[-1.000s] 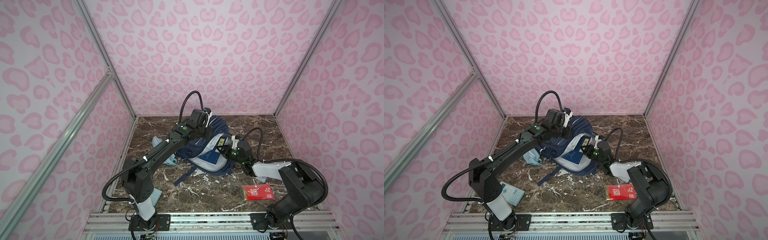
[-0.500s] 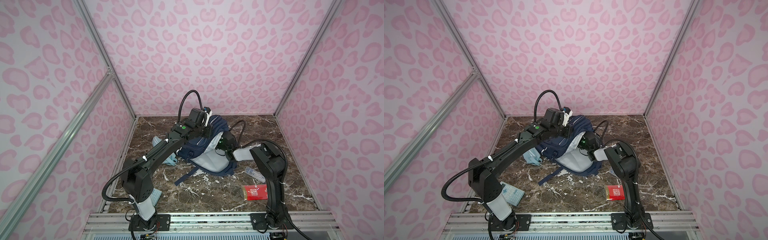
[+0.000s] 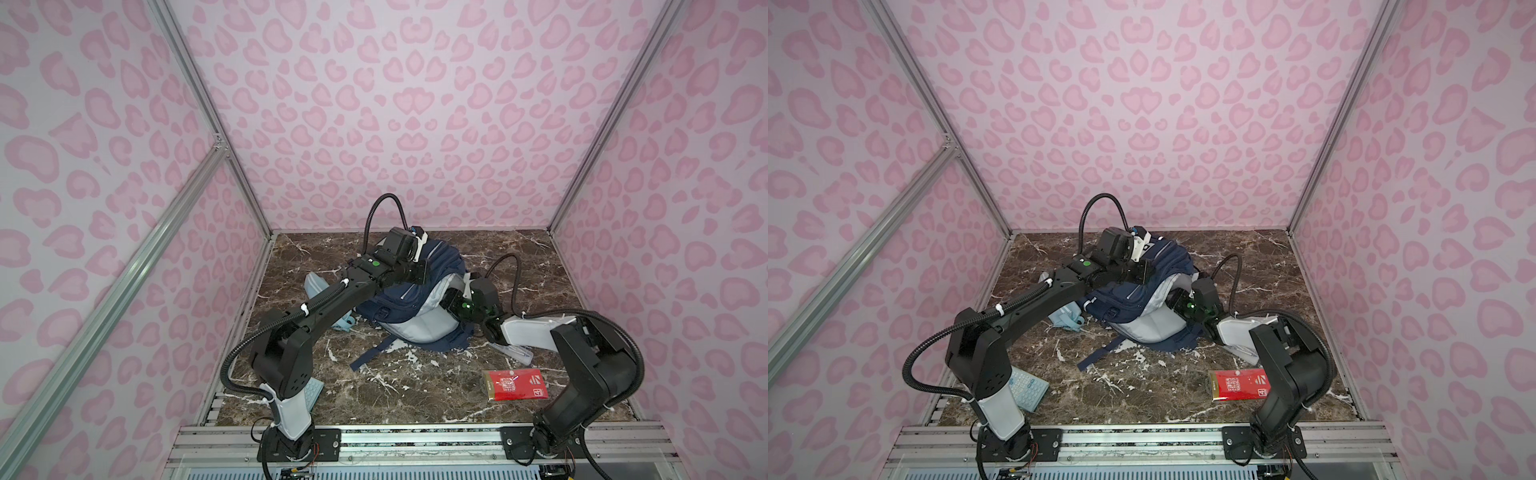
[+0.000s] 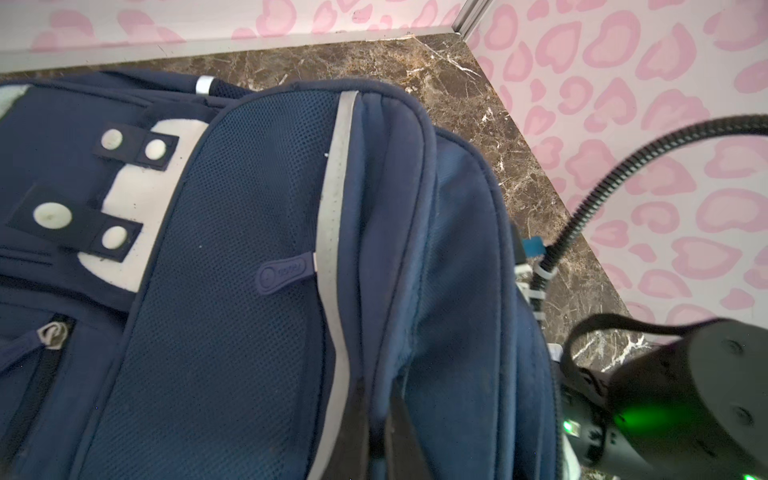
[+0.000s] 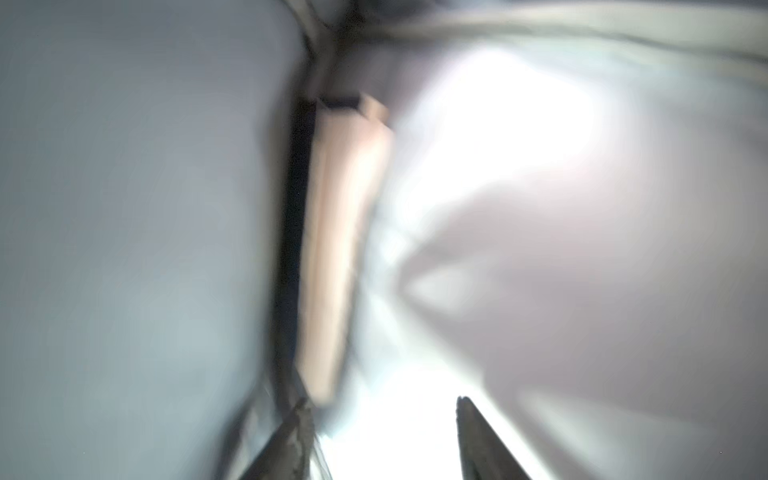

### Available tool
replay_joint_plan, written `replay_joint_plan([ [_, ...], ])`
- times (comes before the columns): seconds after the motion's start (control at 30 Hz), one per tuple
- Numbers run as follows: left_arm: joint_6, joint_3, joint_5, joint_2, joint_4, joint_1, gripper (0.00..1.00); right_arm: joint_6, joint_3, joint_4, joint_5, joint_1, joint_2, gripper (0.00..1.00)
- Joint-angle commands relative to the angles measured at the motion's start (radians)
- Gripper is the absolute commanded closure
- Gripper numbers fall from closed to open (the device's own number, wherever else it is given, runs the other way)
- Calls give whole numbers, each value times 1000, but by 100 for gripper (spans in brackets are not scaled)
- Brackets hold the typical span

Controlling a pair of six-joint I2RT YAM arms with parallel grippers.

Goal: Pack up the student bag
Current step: 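Release the book and withdraw the right gripper from the backpack, then move both grippers to the zipper pulls at the backpack's nearer side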

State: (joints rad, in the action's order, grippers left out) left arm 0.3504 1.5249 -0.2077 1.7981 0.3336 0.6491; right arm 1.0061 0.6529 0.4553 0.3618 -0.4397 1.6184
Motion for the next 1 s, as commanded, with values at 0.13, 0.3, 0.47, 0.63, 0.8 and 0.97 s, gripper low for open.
replay_joint_plan([
  [0.13, 88, -65, -12, 46, -173, 14, 91, -241, -47, -388, -4, -16, -271, 43],
  [0.3, 143, -91, 6, 63, -187, 14, 79, -297, -74, -592, -116, -61, -527, 42],
  [0.47, 194, -147, -26, -5, -235, 14, 30, -390, -134, -686, -115, -86, -748, 41],
  [0.63, 280, -303, 25, -177, -274, 14, 2, -413, -169, -776, -149, -83, -906, 1],
  [0.8, 404, -585, 66, -405, -399, 4, 2, -388, -196, -713, -59, -97, -921, 1],
  [0.97, 560, -849, 103, -567, -515, -14, 14, -389, -142, -720, -220, -275, -747, 4],
])
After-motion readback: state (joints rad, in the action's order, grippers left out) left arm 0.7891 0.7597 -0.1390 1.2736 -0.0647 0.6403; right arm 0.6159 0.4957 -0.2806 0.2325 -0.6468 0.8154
